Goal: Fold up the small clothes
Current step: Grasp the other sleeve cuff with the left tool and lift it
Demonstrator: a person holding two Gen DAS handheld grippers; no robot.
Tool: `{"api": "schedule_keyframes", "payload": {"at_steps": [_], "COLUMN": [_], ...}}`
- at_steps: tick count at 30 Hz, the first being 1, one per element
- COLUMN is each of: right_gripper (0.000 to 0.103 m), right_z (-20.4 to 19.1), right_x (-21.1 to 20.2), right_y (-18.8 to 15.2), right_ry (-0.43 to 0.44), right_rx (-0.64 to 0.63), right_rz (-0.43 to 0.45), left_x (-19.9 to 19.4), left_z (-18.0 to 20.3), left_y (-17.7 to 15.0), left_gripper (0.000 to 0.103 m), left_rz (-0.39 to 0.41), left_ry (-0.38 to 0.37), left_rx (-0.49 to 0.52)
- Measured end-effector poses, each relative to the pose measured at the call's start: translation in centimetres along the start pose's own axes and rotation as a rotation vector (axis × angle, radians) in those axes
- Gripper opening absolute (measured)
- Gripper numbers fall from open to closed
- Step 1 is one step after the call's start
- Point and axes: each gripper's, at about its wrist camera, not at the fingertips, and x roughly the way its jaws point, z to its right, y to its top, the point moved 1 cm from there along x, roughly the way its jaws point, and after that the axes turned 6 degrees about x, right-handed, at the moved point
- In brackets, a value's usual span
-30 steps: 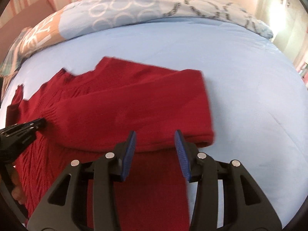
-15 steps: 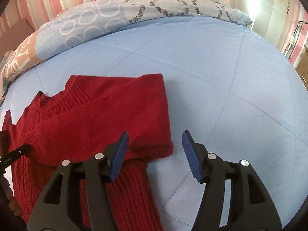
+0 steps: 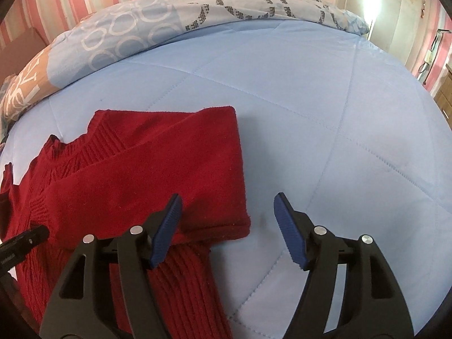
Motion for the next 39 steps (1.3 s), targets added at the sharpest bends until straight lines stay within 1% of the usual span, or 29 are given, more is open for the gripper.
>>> {"api": "schedule_keyframes", "payload": {"at_steps": [1,2,3,4,6,8,12,14,17,19,21,22,23,24,26,29,32,33,35,36,37,38,39], "right_gripper": [0.068,0.068,0.068,0.068,0.068,0.068,0.07,0.07,0.07,0.07,0.069,0.06,0.055,0.052,0.052,0.053,0.054,0.054,0.055,0.057,0.058,0.059,0.06], "right_z": [0.1,0.1,0.0,0.1,0.2,0.4,0.6,0.6,0.0,-0.6,-1.4,-1.7,-2.0,-2.2,-2.4,-3.2,-4.1,-4.3,-5.0,-5.2,-5.5,-5.8,-6.1], "right_x": [0.0,0.1,0.1,0.2,0.3,0.2,0.0,-0.1,-0.4,-0.1,1.0,1.5,2.0,2.7,3.1,2.8,2.2,2.0,1.4,1.2,0.7,0.3,0.0], "right_y": [0.0,0.0,0.0,0.1,0.1,0.1,0.1,0.3,0.5,0.5,0.1,-0.1,-0.3,-0.5,-0.8,-0.9,-0.9,-0.9,-0.9,-0.9,-0.9,-0.8,-0.7], "right_ry": [0.001,0.0,-0.001,-0.002,-0.003,-0.007,-0.013,-0.001,0.018,0.034,0.033,0.03,0.027,0.024,0.011,-0.011,-0.037,-0.039,-0.047,-0.049,-0.047,-0.039,-0.024], "right_rx": [0.001,0.001,0.002,0.003,0.008,0.011,0.021,0.03,0.029,0.027,0.013,0.007,0.005,0.006,0.007,-0.029,-0.081,-0.096,-0.133,-0.143,-0.154,-0.158,-0.161], "right_rz": [-0.002,-0.003,-0.003,-0.004,-0.007,-0.004,-0.004,-0.006,0.0,-0.007,-0.039,-0.055,-0.073,-0.1,-0.106,-0.093,-0.078,-0.074,-0.051,-0.043,-0.025,-0.009,0.004], "left_x": [0.0,0.2,0.4,0.5,0.4,-0.2,-2.1,-3.2,-5.1,-5.2,-4.2,-3.5,-2.9,-2.4,-1.9,-1.7,-1.7,-1.6,-1.8,-2.2,-2.6,-3.4,-4.2], "left_z": [-0.2,-0.3,-0.5,-0.9,-0.9,-0.3,-0.1,-0.3,-1.4,-2.7,-3.9,-4.4,-4.9,-5.3,-5.7,-6.5,-6.8,-7.0,-7.4,-7.5,-7.6,-7.7,-7.8], "left_y": [0.0,0.0,0.0,0.0,0.2,0.6,1.6,2.0,3.0,3.3,3.1,2.9,2.6,2.3,1.7,0.9,1.0,1.0,1.0,0.9,0.8,0.5,0.4], "left_gripper": [0.017,0.007,0.006,0.006,0.005,0.005,0.005,0.005,0.005,0.005,0.005,0.005,0.005,0.005,0.005,0.006,0.006,0.009,0.011,0.016,0.019,0.019,0.019], "left_rz": [-0.005,-0.014,-0.022,-0.026,-0.019,0.012,0.088,0.122,0.172,0.159,0.126,0.108,0.091,0.079,0.072,0.069,0.06,0.052,0.036,0.029,0.025,0.026,0.03], "left_ry": [0.008,0.035,0.041,0.025,0.034,0.08,0.151,0.191,0.271,0.287,0.307,0.312,0.311,0.313,0.314,0.293,0.27,0.26,0.238,0.233,0.248,0.269,0.271], "left_rx": [-0.006,-0.006,-0.006,-0.013,-0.002,0.041,0.084,0.107,0.147,0.153,0.152,0.148,0.14,0.131,0.121,0.098,0.11,0.118,0.125,0.133,0.14,0.144,0.138]}}
